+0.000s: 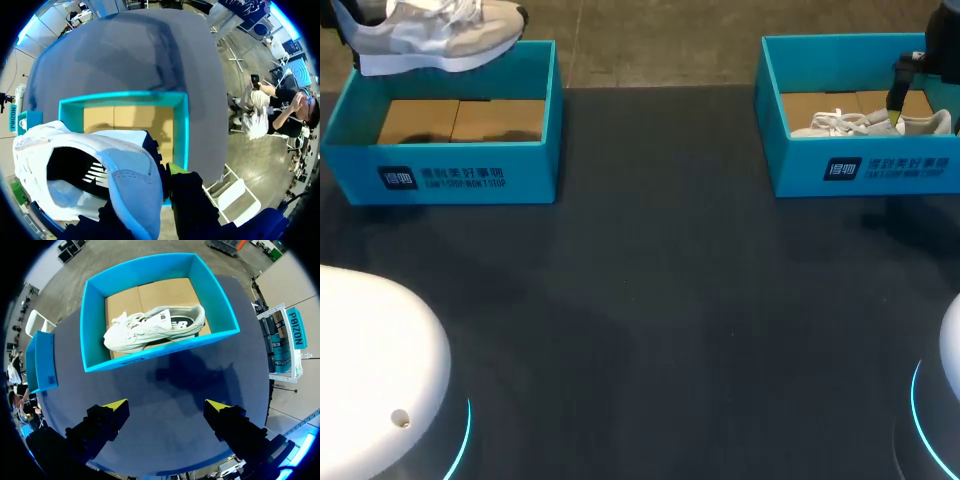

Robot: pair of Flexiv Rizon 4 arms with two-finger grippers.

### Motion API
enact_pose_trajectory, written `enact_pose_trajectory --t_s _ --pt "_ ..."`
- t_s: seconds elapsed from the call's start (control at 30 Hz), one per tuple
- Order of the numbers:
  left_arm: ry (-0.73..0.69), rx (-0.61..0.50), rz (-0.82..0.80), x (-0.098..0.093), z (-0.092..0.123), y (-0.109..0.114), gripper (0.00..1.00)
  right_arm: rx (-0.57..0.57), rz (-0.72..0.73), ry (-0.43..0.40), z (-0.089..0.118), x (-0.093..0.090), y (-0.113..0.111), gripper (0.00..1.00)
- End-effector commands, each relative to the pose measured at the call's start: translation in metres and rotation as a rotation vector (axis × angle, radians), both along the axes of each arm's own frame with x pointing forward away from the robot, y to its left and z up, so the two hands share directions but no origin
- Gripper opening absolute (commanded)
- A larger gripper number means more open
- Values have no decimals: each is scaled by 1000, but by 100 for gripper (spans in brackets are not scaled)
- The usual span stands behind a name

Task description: Take the shoe out of the shoebox, open the shoe tongue, remove and reinsert the insole, then place the shoe into the shoebox

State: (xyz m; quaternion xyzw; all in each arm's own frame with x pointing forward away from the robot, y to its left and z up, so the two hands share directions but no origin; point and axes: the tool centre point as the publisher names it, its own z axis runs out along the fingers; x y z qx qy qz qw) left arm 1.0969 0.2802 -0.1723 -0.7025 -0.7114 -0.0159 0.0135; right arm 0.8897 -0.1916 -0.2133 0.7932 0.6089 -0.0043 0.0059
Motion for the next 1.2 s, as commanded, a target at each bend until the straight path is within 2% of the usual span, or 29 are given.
enact_pose_trajectory --t_s 0.03,0.1,0.13,0.6,0.9,1.2 --pt "-140 24 8 -66 16 -15 0 0 0 1 0 0 0 100" --pt "-133 21 1 -82 16 -22 0 0 0 1 0 0 0 100" --pt "-134 25 -5 -96 15 -30 0 0 0 1 0 0 0 100" --pt "-144 40 -54 -205 14 -90 0 0 0 1 0 0 0 100" --pt "-156 58 -59 -263 5 -133 0 0 0 1 0 0 0 100" --pt "-154 67 -64 -309 -6 -173 0 0 0 1 0 0 0 100"
